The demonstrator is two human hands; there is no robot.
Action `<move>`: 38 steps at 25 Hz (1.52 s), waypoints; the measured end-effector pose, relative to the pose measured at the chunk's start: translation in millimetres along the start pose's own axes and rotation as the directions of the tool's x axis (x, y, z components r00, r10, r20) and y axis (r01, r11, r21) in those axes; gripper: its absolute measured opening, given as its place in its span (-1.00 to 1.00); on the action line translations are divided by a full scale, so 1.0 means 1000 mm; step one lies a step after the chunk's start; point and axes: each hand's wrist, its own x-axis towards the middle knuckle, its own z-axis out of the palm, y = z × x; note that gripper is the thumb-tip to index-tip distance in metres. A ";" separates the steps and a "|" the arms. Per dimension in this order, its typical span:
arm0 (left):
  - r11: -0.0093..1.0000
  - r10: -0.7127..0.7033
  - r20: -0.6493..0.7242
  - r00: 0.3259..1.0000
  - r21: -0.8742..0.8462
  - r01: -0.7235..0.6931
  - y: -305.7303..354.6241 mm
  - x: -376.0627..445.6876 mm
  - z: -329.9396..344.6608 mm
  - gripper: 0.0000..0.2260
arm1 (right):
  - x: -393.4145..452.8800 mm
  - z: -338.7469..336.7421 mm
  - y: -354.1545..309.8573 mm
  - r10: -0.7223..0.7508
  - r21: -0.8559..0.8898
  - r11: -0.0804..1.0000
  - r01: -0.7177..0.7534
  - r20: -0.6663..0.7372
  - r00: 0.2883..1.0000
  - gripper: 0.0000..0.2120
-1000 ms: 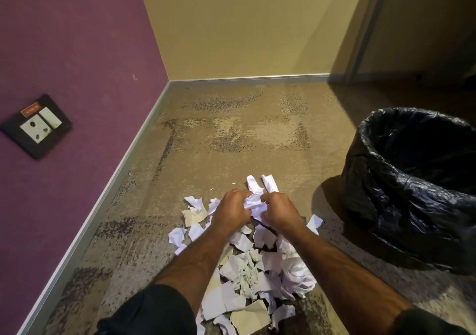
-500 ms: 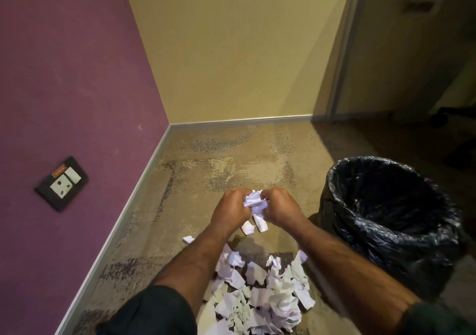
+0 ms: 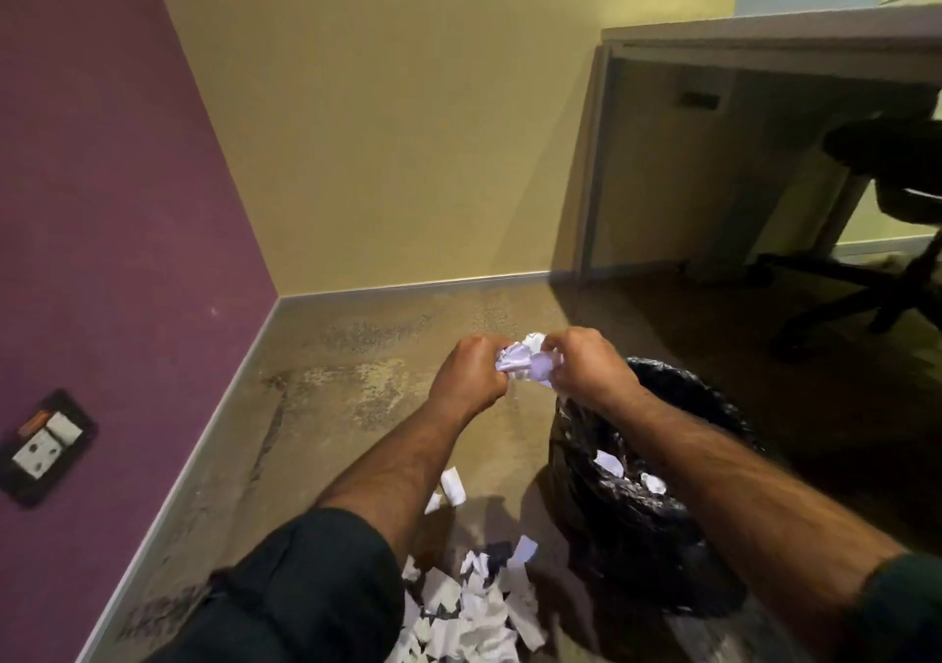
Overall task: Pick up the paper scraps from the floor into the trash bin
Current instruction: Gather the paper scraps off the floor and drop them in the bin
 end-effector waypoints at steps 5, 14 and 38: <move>0.994 0.088 0.043 0.995 -0.071 -0.084 0.043 0.015 0.029 -0.87 | -0.019 -0.033 0.060 0.089 -0.073 0.993 -0.093 -0.047 0.995 -0.73; 0.991 0.109 0.126 0.986 -0.086 -0.099 0.086 0.015 0.060 -0.78 | -0.044 -0.055 0.098 0.173 -0.185 0.966 -0.179 -0.051 0.984 -0.68; 0.972 0.016 0.116 0.993 0.230 -0.043 0.054 0.001 0.031 -0.20 | -0.038 -0.014 0.060 0.105 -0.226 0.966 -0.124 -0.092 0.990 -0.08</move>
